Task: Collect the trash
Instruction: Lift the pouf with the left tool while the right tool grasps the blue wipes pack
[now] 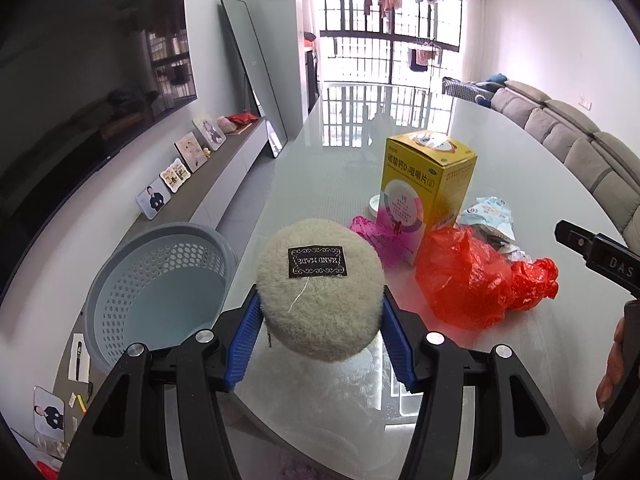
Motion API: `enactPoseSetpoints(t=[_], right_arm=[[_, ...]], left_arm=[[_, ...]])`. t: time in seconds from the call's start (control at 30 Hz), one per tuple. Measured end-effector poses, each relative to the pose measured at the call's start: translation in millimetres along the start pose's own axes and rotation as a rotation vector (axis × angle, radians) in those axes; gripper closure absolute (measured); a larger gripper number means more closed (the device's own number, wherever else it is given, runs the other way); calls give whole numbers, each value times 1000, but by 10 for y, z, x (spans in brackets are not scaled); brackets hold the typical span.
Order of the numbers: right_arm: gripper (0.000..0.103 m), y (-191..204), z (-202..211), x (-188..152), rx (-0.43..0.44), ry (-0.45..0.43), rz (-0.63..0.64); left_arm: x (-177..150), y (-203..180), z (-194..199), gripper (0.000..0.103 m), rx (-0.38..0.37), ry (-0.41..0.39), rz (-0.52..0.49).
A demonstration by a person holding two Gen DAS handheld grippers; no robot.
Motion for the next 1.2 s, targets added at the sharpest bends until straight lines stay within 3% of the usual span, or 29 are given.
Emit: enactPoseSetpoints(t=[0.17, 0.37, 0.8, 0.9, 1.2], right_arm=[[8, 222, -386, 223, -6, 65, 53], [8, 306, -775, 253, -31, 143, 72], [9, -373, -1061, 163, -190, 208, -9], [9, -392, -994, 223, -183, 188, -22], [9, 80, -1030, 523, -80, 179, 1]], left_arm=[[155, 74, -92, 48, 11, -16, -1], [289, 164, -265, 48, 26, -14, 2], [376, 241, -497, 48, 8, 16, 27], [387, 240, -507, 48, 9, 15, 27], [420, 295, -537, 48, 14, 13, 31]])
Point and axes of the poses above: each gripper's, at about its wrist camera, not at the fingertips, and z roughly against the way its jaws point, y to its left, x to its top, the point moved 5 cm from there along -z, roughly the way its jaws point, and after that the axes turned 2 degrees about y, right-handed, at the moved point
